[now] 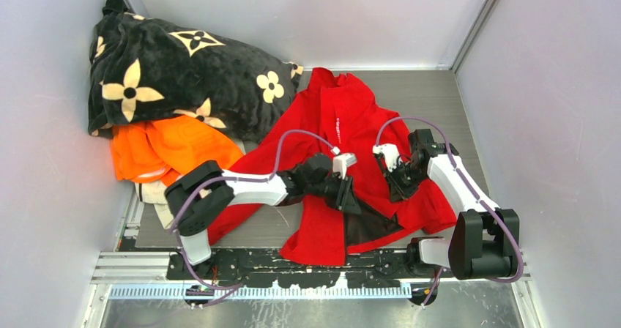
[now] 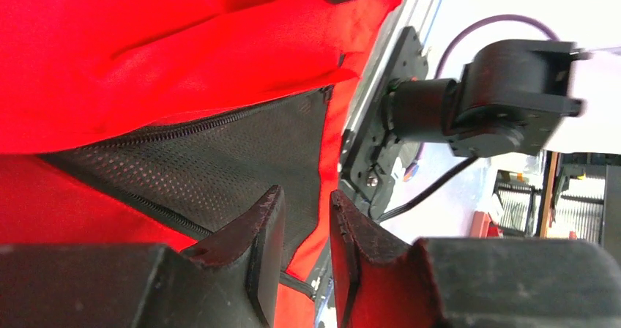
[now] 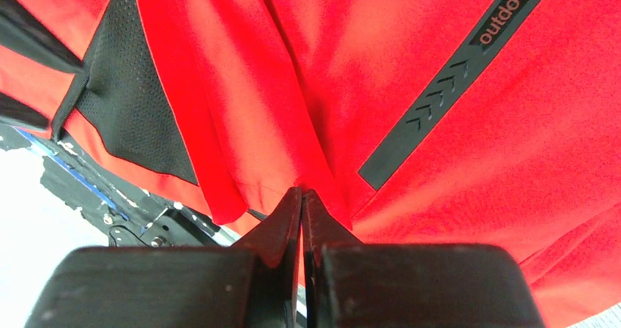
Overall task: Zip up the jacket
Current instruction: Adjust the jacket at the center of the board.
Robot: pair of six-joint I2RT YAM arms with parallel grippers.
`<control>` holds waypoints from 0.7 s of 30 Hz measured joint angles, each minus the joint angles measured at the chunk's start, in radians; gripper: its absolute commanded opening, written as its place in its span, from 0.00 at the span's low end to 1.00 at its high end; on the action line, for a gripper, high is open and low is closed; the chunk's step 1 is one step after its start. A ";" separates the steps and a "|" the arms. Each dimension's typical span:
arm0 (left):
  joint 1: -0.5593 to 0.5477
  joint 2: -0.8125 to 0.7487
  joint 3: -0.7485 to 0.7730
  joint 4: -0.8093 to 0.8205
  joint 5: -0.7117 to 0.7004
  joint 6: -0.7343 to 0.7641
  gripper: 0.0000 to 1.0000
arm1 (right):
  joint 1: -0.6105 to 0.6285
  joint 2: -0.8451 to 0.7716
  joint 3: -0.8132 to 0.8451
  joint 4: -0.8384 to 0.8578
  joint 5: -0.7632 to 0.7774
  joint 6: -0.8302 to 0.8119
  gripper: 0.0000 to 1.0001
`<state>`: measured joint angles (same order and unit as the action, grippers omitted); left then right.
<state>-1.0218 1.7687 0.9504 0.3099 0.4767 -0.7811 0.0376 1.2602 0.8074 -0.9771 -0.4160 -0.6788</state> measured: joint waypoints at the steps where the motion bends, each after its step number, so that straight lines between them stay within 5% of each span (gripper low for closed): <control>1: -0.010 0.027 0.008 0.000 0.003 -0.002 0.30 | 0.000 0.000 0.000 0.002 0.000 0.001 0.06; 10: -0.034 0.224 0.157 0.004 0.006 -0.026 0.29 | -0.005 0.000 0.000 0.005 -0.005 0.004 0.09; 21: -0.029 0.314 0.243 0.010 0.006 -0.049 0.28 | -0.108 -0.013 0.004 -0.037 -0.087 -0.032 0.44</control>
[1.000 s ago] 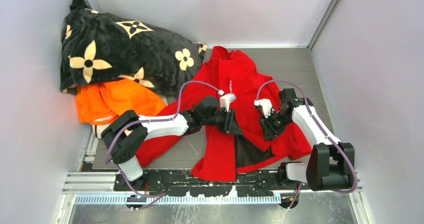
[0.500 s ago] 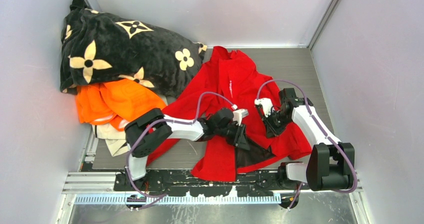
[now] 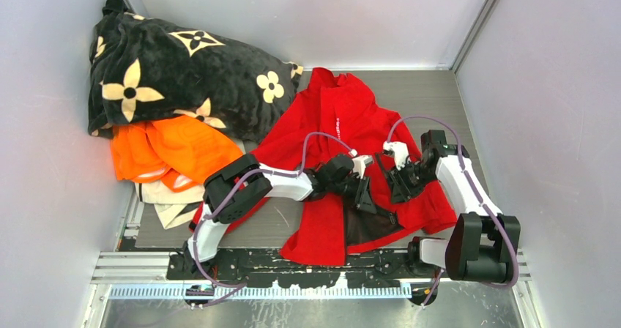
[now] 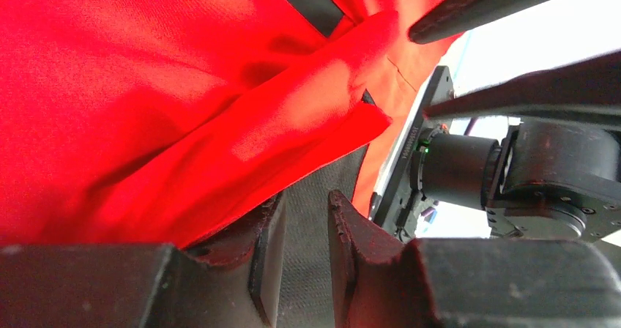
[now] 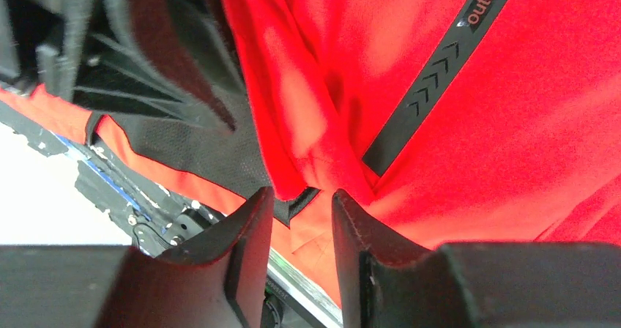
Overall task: Zip up the jacket
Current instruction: Adjust the jacket at the center of the board.
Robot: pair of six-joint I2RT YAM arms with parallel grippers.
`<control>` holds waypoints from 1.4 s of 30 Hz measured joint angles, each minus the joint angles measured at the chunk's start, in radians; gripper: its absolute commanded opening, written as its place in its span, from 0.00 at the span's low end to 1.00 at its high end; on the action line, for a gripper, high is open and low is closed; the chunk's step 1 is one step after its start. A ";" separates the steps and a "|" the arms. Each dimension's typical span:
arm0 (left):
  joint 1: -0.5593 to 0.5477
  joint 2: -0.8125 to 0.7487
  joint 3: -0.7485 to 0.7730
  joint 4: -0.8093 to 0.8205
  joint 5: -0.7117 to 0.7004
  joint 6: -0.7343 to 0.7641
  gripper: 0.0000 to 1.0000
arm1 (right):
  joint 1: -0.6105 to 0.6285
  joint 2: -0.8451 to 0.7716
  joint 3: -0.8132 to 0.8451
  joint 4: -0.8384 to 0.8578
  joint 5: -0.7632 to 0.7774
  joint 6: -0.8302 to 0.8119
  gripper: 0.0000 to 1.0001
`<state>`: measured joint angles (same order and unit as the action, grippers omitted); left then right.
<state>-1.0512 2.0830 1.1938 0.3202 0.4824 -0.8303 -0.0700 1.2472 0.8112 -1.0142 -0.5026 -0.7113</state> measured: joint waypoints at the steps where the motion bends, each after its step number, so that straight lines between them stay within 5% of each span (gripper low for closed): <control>1: 0.001 0.009 0.006 0.000 0.000 -0.001 0.28 | -0.006 -0.009 0.000 -0.006 -0.009 -0.006 0.47; 8: 0.019 0.037 0.034 0.002 0.005 -0.006 0.28 | -0.013 -0.076 0.000 -0.047 -0.076 -0.080 0.52; 19: 0.029 0.027 0.009 0.006 0.026 -0.008 0.28 | 0.063 -0.063 -0.051 0.011 -0.057 -0.110 0.46; 33: 0.030 -0.133 -0.116 0.004 0.035 -0.018 0.29 | 0.212 -0.050 -0.074 0.122 0.094 -0.031 0.13; 37: 0.031 -0.206 -0.154 -0.013 0.033 -0.005 0.30 | 0.213 -0.049 -0.074 0.132 0.116 -0.011 0.13; 42: 0.031 -0.311 -0.186 -0.093 0.013 0.042 0.30 | 0.213 -0.052 -0.043 0.064 0.062 -0.024 0.25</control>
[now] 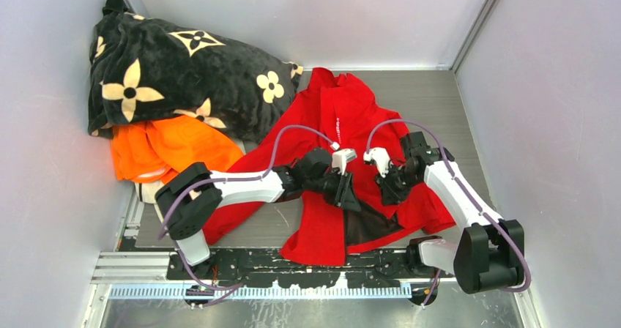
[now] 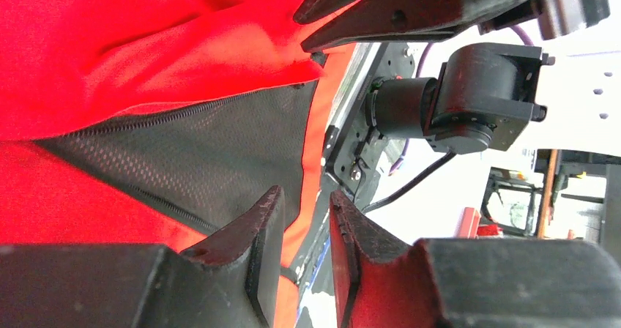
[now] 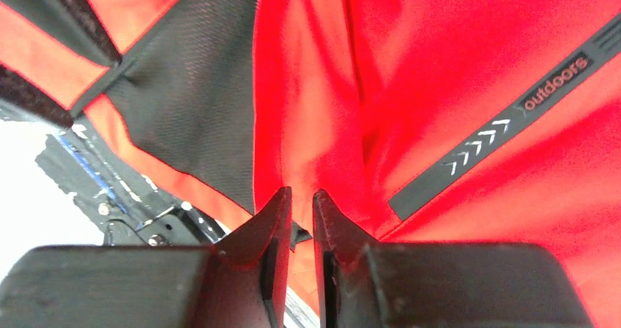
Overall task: Zip up the jacket
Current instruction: Adjust the jacket at the center of the board.
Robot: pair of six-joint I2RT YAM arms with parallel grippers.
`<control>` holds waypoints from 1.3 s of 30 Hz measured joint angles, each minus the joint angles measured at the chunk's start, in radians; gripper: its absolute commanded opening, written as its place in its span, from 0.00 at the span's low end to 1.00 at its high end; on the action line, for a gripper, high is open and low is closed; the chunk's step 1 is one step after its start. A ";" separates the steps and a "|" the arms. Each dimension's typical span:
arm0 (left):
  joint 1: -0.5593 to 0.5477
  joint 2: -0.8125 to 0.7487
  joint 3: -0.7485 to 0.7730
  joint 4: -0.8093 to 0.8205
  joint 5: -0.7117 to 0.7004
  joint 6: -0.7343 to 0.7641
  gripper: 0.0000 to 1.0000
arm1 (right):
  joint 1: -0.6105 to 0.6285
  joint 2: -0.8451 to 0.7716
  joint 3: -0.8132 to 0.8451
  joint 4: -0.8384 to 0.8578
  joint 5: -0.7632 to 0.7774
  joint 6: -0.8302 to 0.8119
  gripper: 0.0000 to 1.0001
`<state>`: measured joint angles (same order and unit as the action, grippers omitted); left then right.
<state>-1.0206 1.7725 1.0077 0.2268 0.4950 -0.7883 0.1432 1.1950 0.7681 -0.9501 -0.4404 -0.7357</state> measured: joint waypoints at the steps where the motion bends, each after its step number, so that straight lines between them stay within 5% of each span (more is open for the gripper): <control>1: 0.000 -0.021 -0.003 -0.026 -0.007 0.014 0.31 | 0.000 -0.005 0.011 -0.015 -0.018 -0.005 0.28; 14: -0.053 -0.296 -0.090 -0.368 -0.234 0.236 0.33 | 0.000 -0.030 0.109 -0.112 -0.198 -0.011 0.30; 21: -0.148 -0.484 -0.275 -0.330 -0.294 0.398 0.35 | 0.000 -0.011 0.109 -0.113 -0.216 0.005 0.36; 30: -0.161 -0.529 -0.374 -0.220 -0.304 0.496 0.37 | 0.003 -0.025 0.080 -0.104 -0.217 -0.010 0.42; 33: -0.185 -0.529 -0.396 -0.183 -0.304 0.530 0.37 | 0.007 -0.045 0.060 -0.104 -0.223 -0.030 0.51; 39: -0.216 -0.522 -0.415 -0.094 -0.311 0.574 0.39 | 0.037 -0.080 0.038 -0.105 -0.212 -0.070 0.84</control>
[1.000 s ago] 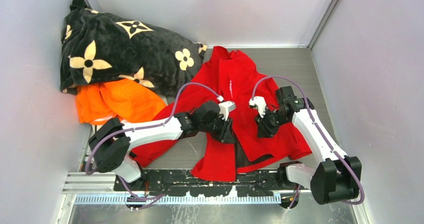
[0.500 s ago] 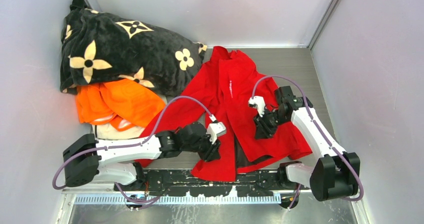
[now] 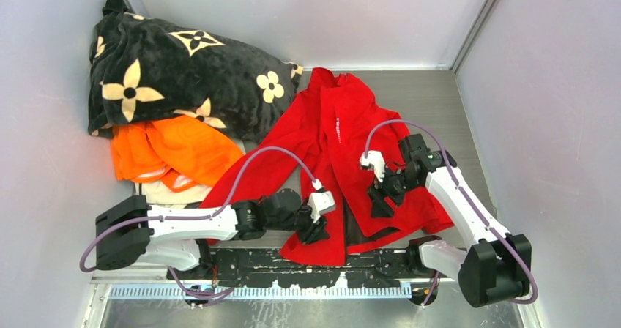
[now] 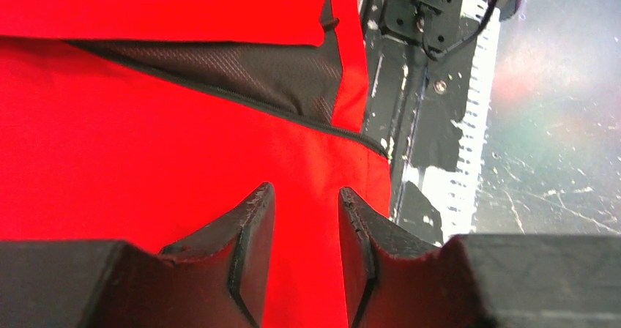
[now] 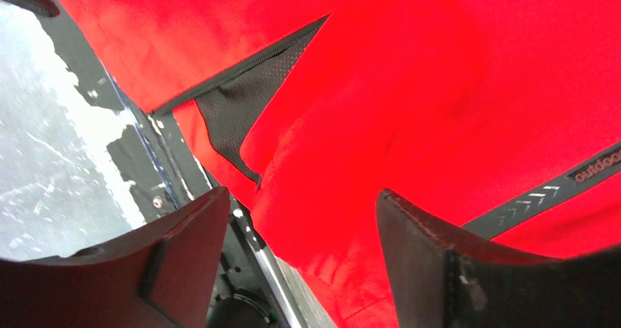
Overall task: Zip up the jacket
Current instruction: Adjust the jacket at the center of the board.
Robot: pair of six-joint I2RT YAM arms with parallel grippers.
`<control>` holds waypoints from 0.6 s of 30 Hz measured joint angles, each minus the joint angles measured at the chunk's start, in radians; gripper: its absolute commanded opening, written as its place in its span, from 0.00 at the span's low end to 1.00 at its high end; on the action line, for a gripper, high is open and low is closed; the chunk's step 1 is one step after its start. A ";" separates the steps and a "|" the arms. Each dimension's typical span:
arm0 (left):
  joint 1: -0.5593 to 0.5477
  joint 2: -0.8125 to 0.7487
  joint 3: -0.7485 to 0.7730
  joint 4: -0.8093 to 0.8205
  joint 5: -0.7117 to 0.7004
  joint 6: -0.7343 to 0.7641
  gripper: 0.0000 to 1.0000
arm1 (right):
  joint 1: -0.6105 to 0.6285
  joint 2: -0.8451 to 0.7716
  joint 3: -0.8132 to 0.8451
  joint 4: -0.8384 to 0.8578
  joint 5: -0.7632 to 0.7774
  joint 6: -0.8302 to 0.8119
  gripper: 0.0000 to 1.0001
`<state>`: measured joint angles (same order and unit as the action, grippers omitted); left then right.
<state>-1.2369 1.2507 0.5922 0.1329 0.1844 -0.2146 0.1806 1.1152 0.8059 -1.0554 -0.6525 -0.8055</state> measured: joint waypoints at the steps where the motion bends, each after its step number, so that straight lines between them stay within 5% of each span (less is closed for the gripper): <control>1: -0.001 0.008 0.000 0.024 -0.004 0.004 0.39 | 0.013 -0.006 -0.002 0.000 0.008 0.000 0.88; 9: 0.005 0.171 0.075 0.091 -0.072 -0.064 0.39 | 0.232 0.002 -0.045 0.053 0.177 0.076 0.88; 13: 0.027 0.208 0.094 0.134 -0.074 -0.136 0.39 | 0.279 0.063 -0.050 0.098 0.288 0.138 0.68; 18: 0.068 0.209 0.094 0.192 -0.061 -0.200 0.39 | 0.278 0.098 -0.049 0.121 0.348 0.187 0.24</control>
<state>-1.1690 1.4593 0.6861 0.3252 0.1238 -0.4145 0.4591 1.2137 0.7567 -0.9340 -0.3042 -0.6182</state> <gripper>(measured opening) 0.390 0.459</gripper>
